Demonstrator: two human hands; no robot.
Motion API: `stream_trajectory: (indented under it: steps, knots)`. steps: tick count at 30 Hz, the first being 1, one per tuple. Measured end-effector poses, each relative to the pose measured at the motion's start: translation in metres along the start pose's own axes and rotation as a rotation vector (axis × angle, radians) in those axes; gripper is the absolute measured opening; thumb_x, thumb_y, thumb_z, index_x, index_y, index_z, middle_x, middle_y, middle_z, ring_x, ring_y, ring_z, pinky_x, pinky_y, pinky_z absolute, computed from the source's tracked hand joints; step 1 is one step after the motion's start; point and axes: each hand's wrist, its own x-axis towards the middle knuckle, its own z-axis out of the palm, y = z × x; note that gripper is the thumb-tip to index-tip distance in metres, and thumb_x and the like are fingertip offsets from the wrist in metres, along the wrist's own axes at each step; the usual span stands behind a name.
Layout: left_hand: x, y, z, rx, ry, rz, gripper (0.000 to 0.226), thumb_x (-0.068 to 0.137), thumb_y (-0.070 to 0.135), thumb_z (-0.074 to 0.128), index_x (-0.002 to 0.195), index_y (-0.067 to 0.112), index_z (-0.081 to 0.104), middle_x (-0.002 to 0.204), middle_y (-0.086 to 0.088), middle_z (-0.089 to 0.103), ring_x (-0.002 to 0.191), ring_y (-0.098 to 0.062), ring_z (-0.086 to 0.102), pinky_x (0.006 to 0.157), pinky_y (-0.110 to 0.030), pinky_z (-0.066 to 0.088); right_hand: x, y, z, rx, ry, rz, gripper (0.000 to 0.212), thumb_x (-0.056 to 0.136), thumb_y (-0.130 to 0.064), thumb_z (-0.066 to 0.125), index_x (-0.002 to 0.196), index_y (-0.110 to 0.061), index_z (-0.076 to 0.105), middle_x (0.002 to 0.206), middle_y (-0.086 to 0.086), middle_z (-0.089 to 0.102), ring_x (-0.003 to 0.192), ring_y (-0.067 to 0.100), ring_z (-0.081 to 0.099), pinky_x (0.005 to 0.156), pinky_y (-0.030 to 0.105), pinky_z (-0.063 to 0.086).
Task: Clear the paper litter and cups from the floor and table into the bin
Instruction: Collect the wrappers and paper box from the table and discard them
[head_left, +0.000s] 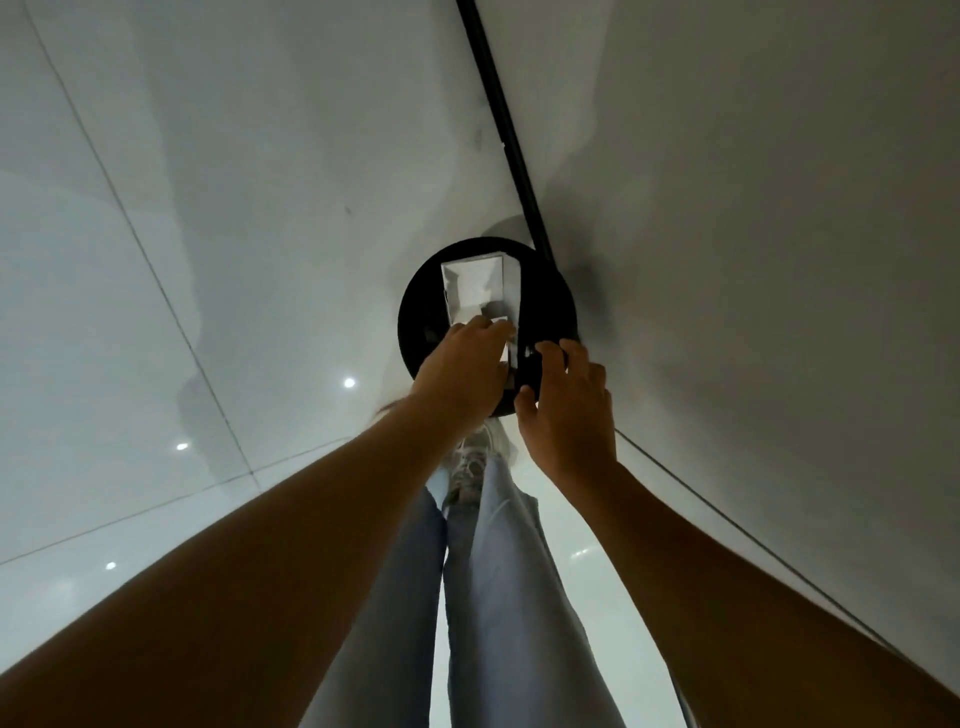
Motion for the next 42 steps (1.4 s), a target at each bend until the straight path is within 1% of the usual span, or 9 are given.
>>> stream_trajectory:
  steps: [4,7,11,14,17,21,24,34,42]
  knots:
    - [0.002,0.001,0.006,-0.03,-0.076,-0.116,0.04,0.094,0.027,0.057,0.132,0.015,0.051,0.132,-0.009,0.055,0.121,-0.026,0.053,0.1,-0.035,0.044,-0.007,-0.002,-0.01,-0.017,-0.009,0.032,0.049,0.101,-0.038,0.039,0.146,-0.019,0.031,0.151,0.005,0.032,0.131,0.021,0.04,0.102,0.026,0.036]
    - [-0.018,-0.004,-0.007,0.005,-0.066,-0.137,0.031,0.094,0.026,0.054,0.123,0.014,0.056,0.122,-0.008,0.058,0.108,-0.024,0.058,0.092,-0.034,0.05,-0.013,-0.012,-0.029,-0.024,-0.073,0.02,0.049,0.099,-0.033,0.046,0.143,-0.018,0.033,0.149,0.007,0.033,0.13,0.024,0.04,0.103,0.031,0.037]
    - [-0.07,-0.01,-0.046,0.076,0.018,-0.107,0.029,0.097,0.029,0.049,0.122,0.017,0.056,0.122,-0.004,0.06,0.109,-0.02,0.057,0.09,-0.031,0.048,-0.035,-0.039,-0.067,-0.092,-0.108,-0.038,0.051,0.096,-0.032,0.052,0.142,-0.017,0.034,0.145,0.008,0.038,0.127,0.026,0.043,0.1,0.034,0.043]
    - [-0.123,-0.003,-0.087,0.103,0.069,-0.102,0.032,0.097,0.03,0.047,0.126,0.02,0.053,0.126,0.0,0.058,0.114,-0.017,0.054,0.09,-0.027,0.044,-0.064,-0.068,-0.106,-0.139,-0.124,-0.118,0.051,0.096,-0.034,0.052,0.14,-0.017,0.034,0.141,0.01,0.042,0.123,0.028,0.045,0.095,0.035,0.044]
    - [-0.183,0.011,-0.129,0.147,0.079,-0.125,0.038,0.099,0.031,0.043,0.135,0.019,0.045,0.134,-0.002,0.053,0.122,-0.019,0.048,0.097,-0.03,0.042,-0.101,-0.104,-0.153,-0.194,-0.124,-0.229,0.053,0.096,-0.035,0.051,0.142,-0.017,0.033,0.144,0.011,0.04,0.125,0.03,0.044,0.097,0.036,0.043]
    - [-0.252,0.028,-0.162,0.156,0.134,-0.223,0.038,0.1,0.03,0.039,0.135,0.016,0.045,0.135,-0.004,0.05,0.125,-0.021,0.045,0.103,-0.032,0.039,-0.147,-0.152,-0.202,-0.283,-0.13,-0.402,0.054,0.097,-0.034,0.047,0.146,-0.018,0.029,0.148,0.009,0.036,0.132,0.032,0.037,0.104,0.039,0.041]
    - [-0.308,0.037,-0.171,0.084,0.25,-0.323,0.038,0.099,0.029,0.039,0.134,0.014,0.047,0.134,-0.005,0.05,0.126,-0.021,0.043,0.104,-0.032,0.036,-0.184,-0.179,-0.223,-0.373,-0.168,-0.545,0.051,0.096,-0.033,0.049,0.142,-0.018,0.032,0.145,0.009,0.037,0.129,0.032,0.038,0.102,0.041,0.04]
    - [-0.503,0.047,-0.121,-0.214,0.487,-0.762,0.038,0.099,0.032,0.039,0.132,0.016,0.048,0.131,-0.003,0.052,0.121,-0.021,0.046,0.099,-0.031,0.04,-0.326,-0.228,-0.221,-0.724,-0.297,-0.979,0.048,0.096,-0.035,0.045,0.14,-0.021,0.033,0.139,0.007,0.04,0.122,0.031,0.04,0.096,0.041,0.039]
    - [-0.655,0.038,-0.032,-0.493,0.669,-1.113,0.038,0.098,0.034,0.038,0.13,0.015,0.049,0.128,-0.004,0.053,0.119,-0.023,0.047,0.096,-0.033,0.041,-0.46,-0.289,-0.169,-0.946,-0.36,-1.315,0.046,0.096,-0.034,0.043,0.139,-0.02,0.034,0.135,0.008,0.042,0.118,0.03,0.041,0.09,0.038,0.04]
